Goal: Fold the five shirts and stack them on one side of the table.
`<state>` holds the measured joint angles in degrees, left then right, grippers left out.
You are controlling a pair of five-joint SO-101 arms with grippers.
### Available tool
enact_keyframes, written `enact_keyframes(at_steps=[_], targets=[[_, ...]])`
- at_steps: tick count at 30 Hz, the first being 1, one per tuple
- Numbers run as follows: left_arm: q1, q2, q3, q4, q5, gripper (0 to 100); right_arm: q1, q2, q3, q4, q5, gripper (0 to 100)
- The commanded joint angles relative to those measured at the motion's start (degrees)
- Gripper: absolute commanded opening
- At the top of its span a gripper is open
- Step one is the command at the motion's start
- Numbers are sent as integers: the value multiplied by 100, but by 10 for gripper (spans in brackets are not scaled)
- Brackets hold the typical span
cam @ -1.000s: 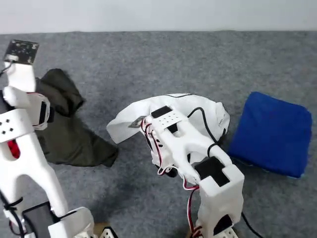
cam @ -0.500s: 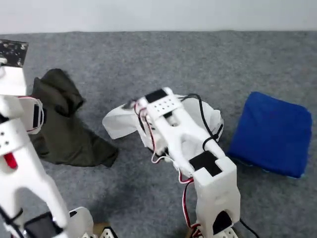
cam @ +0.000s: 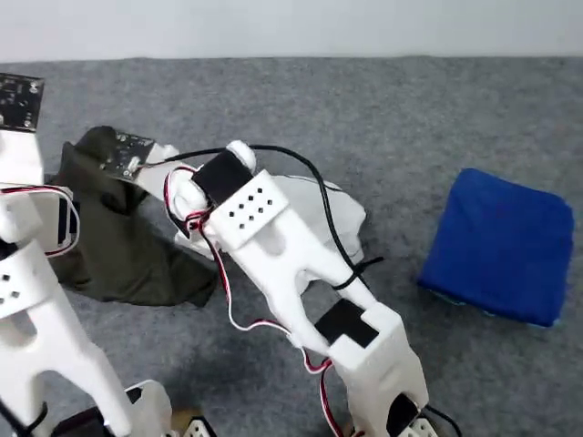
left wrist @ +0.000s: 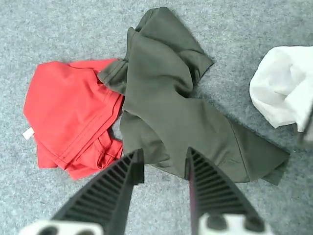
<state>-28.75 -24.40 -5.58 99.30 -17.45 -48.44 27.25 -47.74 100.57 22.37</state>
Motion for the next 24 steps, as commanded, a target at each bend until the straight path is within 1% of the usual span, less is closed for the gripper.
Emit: enact_keyframes(at_steps=[1,3,4,10,12,14,17,21,23,24], targets=[[-9,-149,-22,26,-62,145,84,-303,-316,251,-440,195],[-9,-141,-13,26,-70,145,171,-444,-308,251,-756,282],[-9,-141,-13,26,-70,145,242,-523,-281,251,-879,299],[18,-132,22,26,-79,145,558,-1270,607,251,-941,299],[97,-123,224,18,-149,147,743,-1622,1029,251,-941,299],[387,-132,655,18,-457,147,998,-2000,1468,251,-941,299],[985,-132,1473,9,-730,147,1411,-2536,2119,251,-941,299],[1925,-132,2730,-484,-1081,148,1851,-3134,3033,242,-941,299],[2198,-132,3213,-844,-1108,148,1938,-3363,3481,242,-941,299],[2224,-141,3380,-1020,-1099,148,1930,-3433,3657,242,-941,299]])
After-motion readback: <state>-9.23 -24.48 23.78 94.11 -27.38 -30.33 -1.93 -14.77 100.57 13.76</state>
